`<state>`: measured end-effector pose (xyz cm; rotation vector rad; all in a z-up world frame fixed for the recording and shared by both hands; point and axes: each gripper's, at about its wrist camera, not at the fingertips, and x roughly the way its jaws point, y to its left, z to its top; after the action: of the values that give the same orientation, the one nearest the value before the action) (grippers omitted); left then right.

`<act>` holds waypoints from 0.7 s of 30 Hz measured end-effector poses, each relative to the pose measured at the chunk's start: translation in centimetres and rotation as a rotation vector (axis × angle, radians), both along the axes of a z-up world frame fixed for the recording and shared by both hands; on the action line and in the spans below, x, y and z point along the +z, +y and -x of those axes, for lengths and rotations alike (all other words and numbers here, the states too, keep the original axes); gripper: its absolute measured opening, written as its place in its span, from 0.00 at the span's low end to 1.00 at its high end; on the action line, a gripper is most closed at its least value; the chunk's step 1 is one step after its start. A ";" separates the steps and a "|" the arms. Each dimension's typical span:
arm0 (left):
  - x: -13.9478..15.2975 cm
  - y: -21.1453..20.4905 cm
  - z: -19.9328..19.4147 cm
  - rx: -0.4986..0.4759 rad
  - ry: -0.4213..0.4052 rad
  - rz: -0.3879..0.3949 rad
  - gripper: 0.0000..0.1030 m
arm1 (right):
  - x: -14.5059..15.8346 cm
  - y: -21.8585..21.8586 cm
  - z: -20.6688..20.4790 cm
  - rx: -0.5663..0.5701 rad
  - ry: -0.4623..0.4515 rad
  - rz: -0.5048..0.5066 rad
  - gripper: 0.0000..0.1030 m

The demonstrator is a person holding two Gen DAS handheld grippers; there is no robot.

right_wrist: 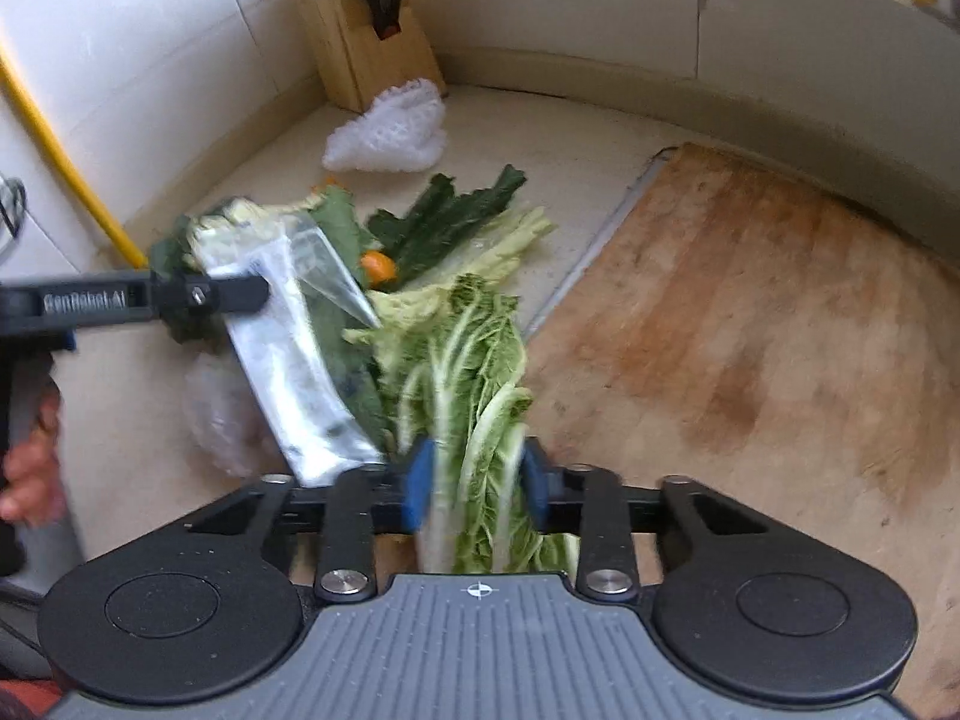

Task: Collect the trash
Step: 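Grasp a clear plastic packet with left tool while right grasps a cabbage leaf, then carry the plastic packet and cabbage leaf over to the black bin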

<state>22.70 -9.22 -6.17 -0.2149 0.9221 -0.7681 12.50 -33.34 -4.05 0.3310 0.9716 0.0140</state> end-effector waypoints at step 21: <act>-3.1 -5.6 -2.4 -0.065 0.084 -0.001 0.18 | -2.0 -3.3 0.8 -0.022 -0.082 -0.379 0.75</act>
<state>25.07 -14.83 -9.23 -0.2185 1.0132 -0.8237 11.69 -36.67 -6.08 0.6847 0.8814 0.1925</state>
